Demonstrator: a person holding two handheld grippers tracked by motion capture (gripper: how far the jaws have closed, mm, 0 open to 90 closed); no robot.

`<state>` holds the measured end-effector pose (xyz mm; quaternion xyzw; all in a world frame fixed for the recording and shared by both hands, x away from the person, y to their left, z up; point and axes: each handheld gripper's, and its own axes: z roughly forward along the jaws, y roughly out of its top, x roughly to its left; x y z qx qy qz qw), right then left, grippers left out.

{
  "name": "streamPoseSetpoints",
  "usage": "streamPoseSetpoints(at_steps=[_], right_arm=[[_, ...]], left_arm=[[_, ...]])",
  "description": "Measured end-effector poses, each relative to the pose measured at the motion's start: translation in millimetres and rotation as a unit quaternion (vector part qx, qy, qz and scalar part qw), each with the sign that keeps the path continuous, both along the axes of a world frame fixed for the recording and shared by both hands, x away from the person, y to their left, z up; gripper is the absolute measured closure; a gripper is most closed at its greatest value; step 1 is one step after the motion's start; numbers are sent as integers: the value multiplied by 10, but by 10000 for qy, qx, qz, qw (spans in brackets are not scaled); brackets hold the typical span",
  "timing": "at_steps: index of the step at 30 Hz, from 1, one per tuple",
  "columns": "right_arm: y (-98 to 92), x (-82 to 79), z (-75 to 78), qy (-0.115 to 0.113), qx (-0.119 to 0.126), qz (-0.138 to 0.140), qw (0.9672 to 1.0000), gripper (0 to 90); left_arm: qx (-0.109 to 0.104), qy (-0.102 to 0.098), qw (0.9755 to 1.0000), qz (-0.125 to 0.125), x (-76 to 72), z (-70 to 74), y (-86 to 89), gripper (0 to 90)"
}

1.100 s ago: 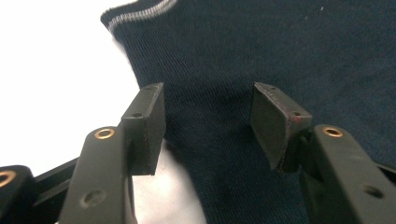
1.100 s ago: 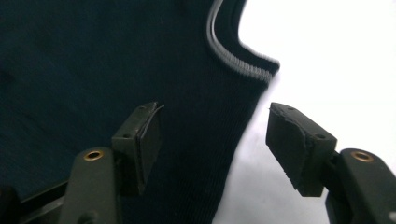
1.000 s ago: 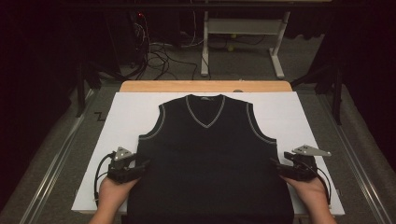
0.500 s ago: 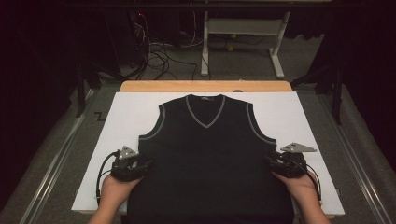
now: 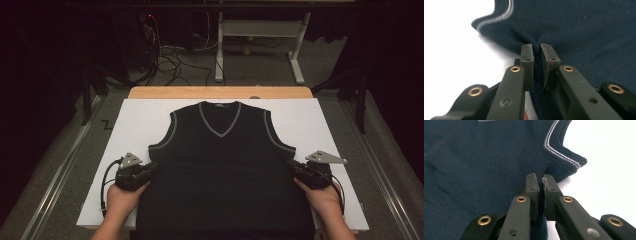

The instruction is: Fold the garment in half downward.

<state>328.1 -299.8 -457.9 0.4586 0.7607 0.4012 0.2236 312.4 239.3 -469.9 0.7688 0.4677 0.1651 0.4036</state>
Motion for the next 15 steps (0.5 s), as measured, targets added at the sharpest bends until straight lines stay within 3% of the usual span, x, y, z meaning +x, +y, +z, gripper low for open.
streamPoseSetpoints(at_steps=[1,6,10,15], right_arm=[[-8,-14,24,-60,30,-7,10000,853],[-26,-118,135,-384,76,79,9992,856],[-89,-189,208,-552,279,65,9981,857],[-121,-247,273,-699,361,39,9969,856]], left_arm=[[0,0,10000,0,0,0,0,771],[-76,-366,9993,-52,-109,130,44,772],[-272,-496,9984,-36,-142,197,89,772],[-289,-586,9978,-55,-169,243,82,772]])
